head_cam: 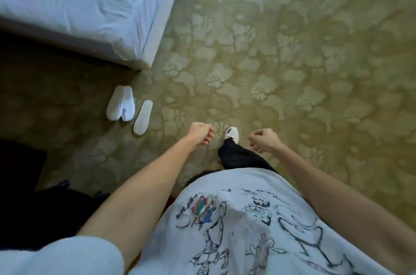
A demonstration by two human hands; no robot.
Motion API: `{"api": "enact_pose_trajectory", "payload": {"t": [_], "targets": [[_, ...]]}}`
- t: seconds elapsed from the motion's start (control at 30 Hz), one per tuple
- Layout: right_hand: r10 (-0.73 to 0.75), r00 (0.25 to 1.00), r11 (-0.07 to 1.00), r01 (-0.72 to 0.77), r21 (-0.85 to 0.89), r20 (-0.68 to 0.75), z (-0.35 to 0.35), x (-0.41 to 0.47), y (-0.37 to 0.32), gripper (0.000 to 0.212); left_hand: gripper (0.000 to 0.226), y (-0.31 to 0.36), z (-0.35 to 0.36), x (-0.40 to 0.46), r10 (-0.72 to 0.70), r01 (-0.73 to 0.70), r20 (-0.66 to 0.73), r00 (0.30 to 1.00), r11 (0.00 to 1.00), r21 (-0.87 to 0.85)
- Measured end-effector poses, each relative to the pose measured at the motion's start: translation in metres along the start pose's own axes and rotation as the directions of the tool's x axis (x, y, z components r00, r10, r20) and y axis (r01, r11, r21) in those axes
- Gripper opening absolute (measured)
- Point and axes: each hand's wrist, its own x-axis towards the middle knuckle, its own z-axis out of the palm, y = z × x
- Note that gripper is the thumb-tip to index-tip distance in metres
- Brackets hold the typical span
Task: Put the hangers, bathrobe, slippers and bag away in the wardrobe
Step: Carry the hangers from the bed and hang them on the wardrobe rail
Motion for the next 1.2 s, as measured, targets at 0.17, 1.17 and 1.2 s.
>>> {"api": "enact_pose_trajectory", "payload": {"t": [0.17, 1.17, 1.2], "targets": [[0.049, 0.998, 0.995, -0.045, 0.094, -0.043, -0.068, 0.037, -0.016, 0.018, 0.018, 0.104, 0.003, 0.031, 0.104, -0.107, 0.026, 0.994, 0.983, 0.150], [-0.133, 0.991, 0.968, 0.126, -0.216, -0.021, -0.449, 0.407, -0.589, 0.019, 0.013, 0.722, -0.159, 0.327, 0.109, -0.109, -0.022, 0.994, 0.993, -0.033], [-0.116, 0.993, 0.973, 0.109, -0.206, -0.024, -0.466, 0.423, -0.601, 0.019, 0.012, 0.753, -0.159, 0.340, 0.123, -0.124, -0.011, 0.992, 0.991, -0.043]]}}
